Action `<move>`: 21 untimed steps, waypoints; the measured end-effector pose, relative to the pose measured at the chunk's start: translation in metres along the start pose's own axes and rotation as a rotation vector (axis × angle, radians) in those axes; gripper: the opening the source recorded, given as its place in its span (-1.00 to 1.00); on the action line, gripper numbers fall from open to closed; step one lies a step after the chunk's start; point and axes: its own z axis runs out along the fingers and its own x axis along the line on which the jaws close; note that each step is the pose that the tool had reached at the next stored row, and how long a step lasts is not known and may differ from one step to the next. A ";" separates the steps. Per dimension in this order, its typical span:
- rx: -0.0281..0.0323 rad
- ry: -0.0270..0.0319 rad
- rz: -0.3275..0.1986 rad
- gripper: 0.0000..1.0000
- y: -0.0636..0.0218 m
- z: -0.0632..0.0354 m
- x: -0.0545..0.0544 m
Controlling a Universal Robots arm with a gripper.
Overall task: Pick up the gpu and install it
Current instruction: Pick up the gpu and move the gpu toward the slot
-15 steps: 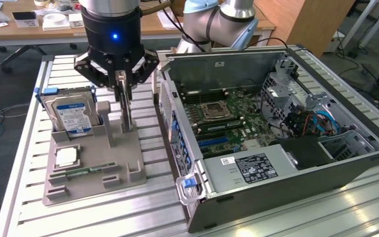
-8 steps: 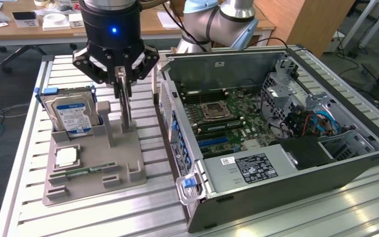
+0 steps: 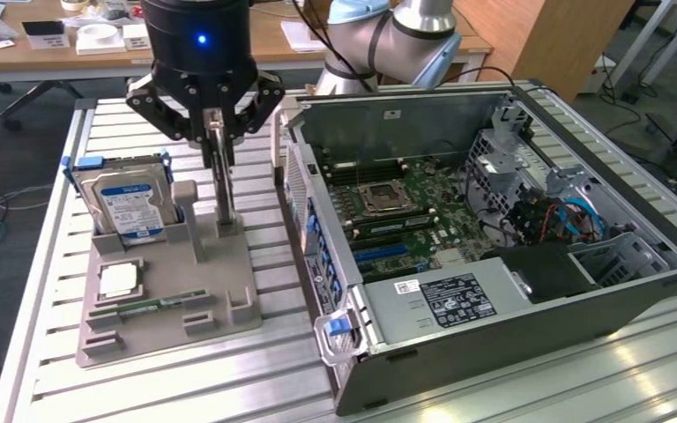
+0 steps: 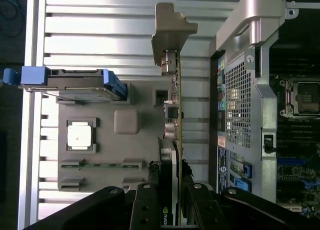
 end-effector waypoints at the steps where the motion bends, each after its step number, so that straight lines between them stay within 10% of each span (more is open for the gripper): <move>1: 0.0000 0.0000 0.000 -0.46 0.0002 -0.0017 0.000; 21: -0.0001 -0.0001 0.000 -0.46 0.0035 -0.0316 0.000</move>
